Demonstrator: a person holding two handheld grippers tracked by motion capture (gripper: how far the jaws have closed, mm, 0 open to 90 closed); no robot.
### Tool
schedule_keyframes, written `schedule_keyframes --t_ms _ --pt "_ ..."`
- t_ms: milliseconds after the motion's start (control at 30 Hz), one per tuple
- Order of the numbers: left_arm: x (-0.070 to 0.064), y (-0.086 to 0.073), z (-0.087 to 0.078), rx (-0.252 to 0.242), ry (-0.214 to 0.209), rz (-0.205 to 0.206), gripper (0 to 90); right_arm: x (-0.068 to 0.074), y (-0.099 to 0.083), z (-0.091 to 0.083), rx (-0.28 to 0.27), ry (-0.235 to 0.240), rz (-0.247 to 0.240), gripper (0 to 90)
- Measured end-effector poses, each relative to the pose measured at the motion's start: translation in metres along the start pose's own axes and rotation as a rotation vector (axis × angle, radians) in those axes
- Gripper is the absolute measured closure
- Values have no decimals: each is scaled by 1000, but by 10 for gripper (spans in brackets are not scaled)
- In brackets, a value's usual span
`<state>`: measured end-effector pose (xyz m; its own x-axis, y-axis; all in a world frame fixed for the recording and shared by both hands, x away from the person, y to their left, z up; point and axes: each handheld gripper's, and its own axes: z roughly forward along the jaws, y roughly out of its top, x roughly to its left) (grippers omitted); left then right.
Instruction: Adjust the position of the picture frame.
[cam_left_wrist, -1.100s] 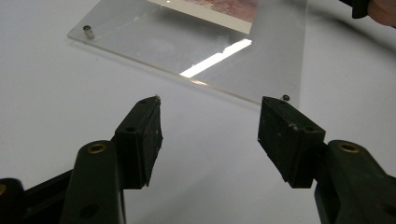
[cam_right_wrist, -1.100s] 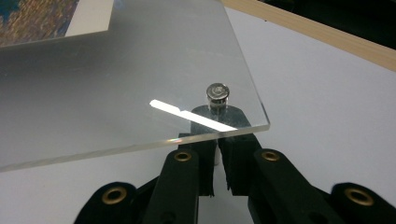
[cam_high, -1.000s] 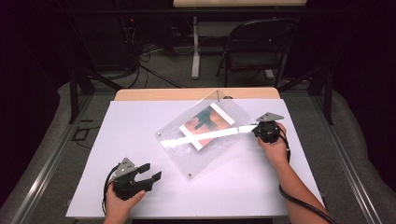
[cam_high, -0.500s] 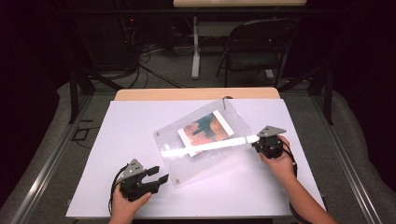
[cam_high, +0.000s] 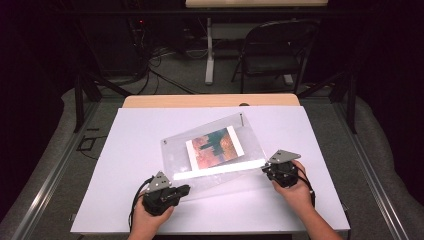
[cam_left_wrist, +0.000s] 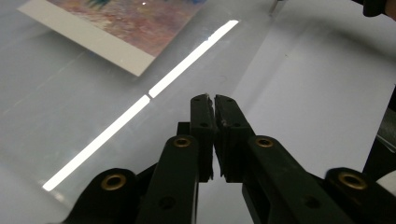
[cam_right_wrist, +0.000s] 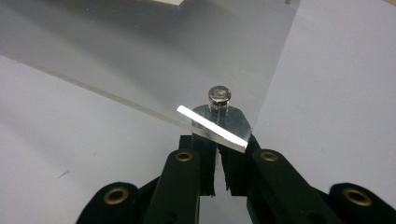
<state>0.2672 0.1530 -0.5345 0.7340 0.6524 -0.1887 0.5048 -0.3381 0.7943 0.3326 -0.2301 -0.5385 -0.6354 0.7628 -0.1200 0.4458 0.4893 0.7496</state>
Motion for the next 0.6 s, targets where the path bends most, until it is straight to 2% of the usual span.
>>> schedule_keyframes --t_ms 67,133,267,333,500,600 --pt "-4 2 6 17 -9 13 884 4 0 -2 -6 6 -11 852" --pt "-8 3 11 21 -22 4 896 6 0 -4 -16 8 -10 853" --pt "-12 4 19 44 -40 10 900 7 2 -9 -43 17 -4 854" --pt "-13 3 22 47 -35 9 900 7 2 -10 -48 20 0 854" --pt "-16 2 30 92 -15 25 900 9 5 -16 -78 38 7 855" --pt "-14 2 29 94 -2 5 900 11 4 -17 -82 50 -7 856"
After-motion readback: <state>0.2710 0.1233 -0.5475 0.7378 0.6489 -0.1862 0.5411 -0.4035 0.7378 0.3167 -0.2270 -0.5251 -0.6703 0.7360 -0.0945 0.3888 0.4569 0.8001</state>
